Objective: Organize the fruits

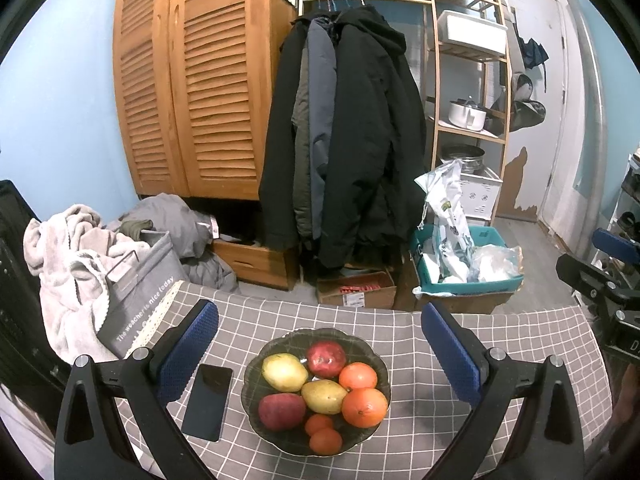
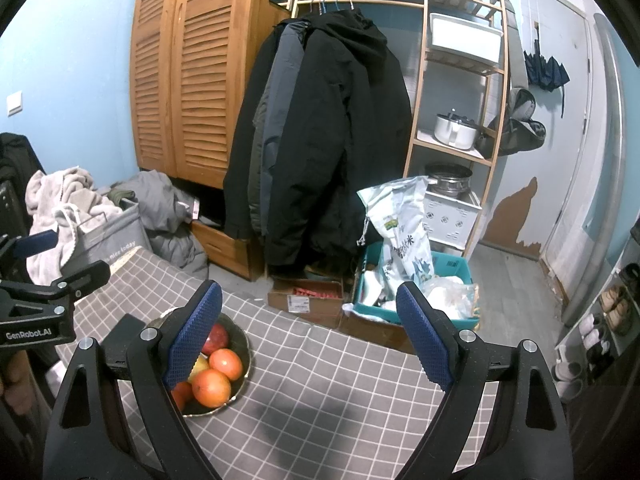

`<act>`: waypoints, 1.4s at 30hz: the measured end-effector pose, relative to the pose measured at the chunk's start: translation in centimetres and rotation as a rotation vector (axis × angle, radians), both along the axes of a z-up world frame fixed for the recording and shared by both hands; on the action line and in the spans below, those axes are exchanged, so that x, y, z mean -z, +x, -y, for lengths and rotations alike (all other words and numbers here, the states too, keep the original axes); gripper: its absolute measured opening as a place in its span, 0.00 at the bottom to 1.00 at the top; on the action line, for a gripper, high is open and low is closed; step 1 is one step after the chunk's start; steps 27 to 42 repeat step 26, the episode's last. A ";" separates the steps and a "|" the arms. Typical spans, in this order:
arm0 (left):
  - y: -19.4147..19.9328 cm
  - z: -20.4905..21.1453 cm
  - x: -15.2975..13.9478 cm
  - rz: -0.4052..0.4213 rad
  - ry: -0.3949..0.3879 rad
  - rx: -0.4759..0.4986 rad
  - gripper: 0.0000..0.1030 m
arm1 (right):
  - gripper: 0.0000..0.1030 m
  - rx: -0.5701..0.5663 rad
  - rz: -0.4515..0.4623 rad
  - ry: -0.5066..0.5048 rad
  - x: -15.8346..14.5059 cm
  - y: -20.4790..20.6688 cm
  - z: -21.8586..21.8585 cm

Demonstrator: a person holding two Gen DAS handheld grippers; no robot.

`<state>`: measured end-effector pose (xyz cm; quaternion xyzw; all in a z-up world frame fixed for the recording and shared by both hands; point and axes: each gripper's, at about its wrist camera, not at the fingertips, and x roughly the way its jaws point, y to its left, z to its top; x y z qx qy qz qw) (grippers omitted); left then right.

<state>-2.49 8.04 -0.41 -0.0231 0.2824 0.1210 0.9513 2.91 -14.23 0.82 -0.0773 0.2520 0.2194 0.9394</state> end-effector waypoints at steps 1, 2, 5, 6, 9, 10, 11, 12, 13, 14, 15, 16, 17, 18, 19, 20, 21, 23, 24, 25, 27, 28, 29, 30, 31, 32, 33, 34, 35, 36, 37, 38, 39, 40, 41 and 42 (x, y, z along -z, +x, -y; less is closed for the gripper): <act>0.0 0.0 0.0 0.000 -0.001 -0.001 0.99 | 0.85 0.000 0.000 0.000 0.0 0.0 0.0; 0.1 0.0 0.0 0.002 -0.003 -0.001 0.99 | 0.85 0.000 -0.001 0.000 0.0 0.0 0.0; 0.0 0.0 -0.1 0.004 -0.010 -0.001 0.99 | 0.85 -0.001 0.000 -0.001 0.0 0.0 0.0; 0.0 -0.1 -0.1 0.003 -0.011 0.000 0.99 | 0.85 -0.002 0.000 -0.001 0.0 0.0 0.0; 0.2 -0.2 -0.1 -0.004 -0.030 0.007 0.99 | 0.85 -0.001 0.000 0.000 0.0 0.0 0.0; 0.3 -0.3 -0.1 -0.007 -0.038 0.008 0.99 | 0.85 -0.001 -0.001 0.000 0.0 0.0 0.0; 0.4 -0.4 0.0 -0.010 -0.047 0.009 0.99 | 0.85 0.000 0.000 0.000 0.0 0.0 0.0; 0.4 -0.5 0.0 -0.012 -0.053 0.009 0.99 | 0.85 0.000 0.000 0.000 0.0 0.0 0.0; 0.4 -0.5 -0.1 -0.011 -0.055 0.007 0.99 | 0.85 -0.001 0.000 0.000 0.0 0.0 0.0; 0.5 -0.6 -0.1 -0.011 -0.055 0.006 0.99 | 0.85 -0.001 0.000 0.000 0.0 0.0 0.0; 0.4 -0.5 -0.1 -0.008 -0.054 0.005 0.99 | 0.85 -0.001 0.001 -0.001 0.0 0.0 0.0; 0.4 -0.5 -0.1 -0.006 -0.052 0.005 0.99 | 0.85 -0.001 0.000 -0.001 0.0 0.0 0.0; 0.4 -0.6 -0.1 -0.004 -0.051 0.004 0.99 | 0.85 -0.001 0.000 -0.001 0.0 0.0 0.0; 0.3 -0.5 -0.2 0.000 -0.051 0.004 0.99 | 0.85 -0.001 0.000 -0.001 0.0 0.0 0.0; 0.3 -0.5 -0.2 0.002 -0.050 0.004 0.99 | 0.85 -0.001 0.000 0.000 0.0 0.0 0.0; 0.3 -0.5 -0.2 0.003 -0.049 0.002 0.99 | 0.85 -0.001 0.001 0.000 0.0 -0.1 0.0; 0.3 -0.6 -0.2 0.004 -0.050 0.001 0.99 | 0.85 -0.001 0.001 -0.001 0.0 0.0 0.0; 0.4 -0.6 -0.2 0.003 -0.055 -0.006 0.99 | 0.85 -0.001 0.001 -0.001 0.0 -0.1 0.0; 0.4 -0.7 -0.2 0.004 -0.057 -0.006 0.99 | 0.85 -0.001 0.000 -0.001 0.0 -0.1 0.0; 0.4 -0.7 -0.3 0.004 -0.054 -0.007 0.99 | 0.85 -0.001 0.001 -0.001 0.0 -0.1 0.0; 0.4 -0.7 -0.3 0.002 -0.048 -0.010 0.99 | 0.85 -0.001 0.001 -0.001 0.0 -0.1 0.0; 0.4 -0.7 -0.3 0.002 -0.048 -0.010 0.99 | 0.85 -0.001 0.001 -0.001 0.0 -0.1 0.0; 0.4 -0.7 -0.3 0.002 -0.048 -0.010 0.99 | 0.85 -0.001 0.001 -0.001 0.0 -0.1 0.0; 0.4 -0.7 -0.3 0.002 -0.048 -0.010 0.99 | 0.85 -0.001 0.001 -0.001 0.0 -0.1 0.0; 0.4 -0.7 -0.3 0.002 -0.048 -0.010 0.99 | 0.85 -0.001 0.001 -0.001 0.0 -0.1 0.0; 0.4 -0.7 -0.3 0.002 -0.048 -0.010 0.99 | 0.85 -0.001 0.001 -0.001 0.0 -0.1 0.0; 0.4 -0.7 -0.3 0.002 -0.048 -0.010 0.99 | 0.85 -0.001 0.001 -0.001 0.0 -0.1 0.0; 0.4 -0.7 -0.3 0.002 -0.048 -0.010 0.99 | 0.85 -0.001 0.001 -0.001 0.0 -0.1 0.0; 0.4 -0.7 -0.3 0.002 -0.048 -0.010 0.99 | 0.85 -0.001 0.001 -0.001 0.0 -0.1 0.0; 0.4 -0.7 -0.3 0.002 -0.048 -0.010 0.99 | 0.85 -0.001 0.001 -0.001 0.0 -0.1 0.0; 0.4 -0.7 -0.3 0.002 -0.048 -0.010 0.99 | 0.85 -0.001 0.001 -0.001 0.0 -0.1 0.0; 0.4 -0.7 -0.3 0.002 -0.048 -0.010 0.99 | 0.85 -0.001 0.001 -0.001 0.0 -0.1 0.0; 0.4 -0.7 -0.3 0.002 -0.048 -0.010 0.99 | 0.85 -0.001 0.001 -0.001 0.0 -0.1 0.0; 0.4 -0.7 -0.3 0.002 -0.048 -0.010 0.99 | 0.85 -0.001 0.001 -0.001 0.0 -0.1 0.0; 0.4 -0.7 -0.3 0.002 -0.048 -0.010 0.99 | 0.85 -0.001 0.001 -0.001 0.0 -0.1 0.0; 0.4 -0.7 -0.3 0.002 -0.048 -0.010 0.99 | 0.85 -0.001 0.001 -0.001 0.0 -0.1 0.0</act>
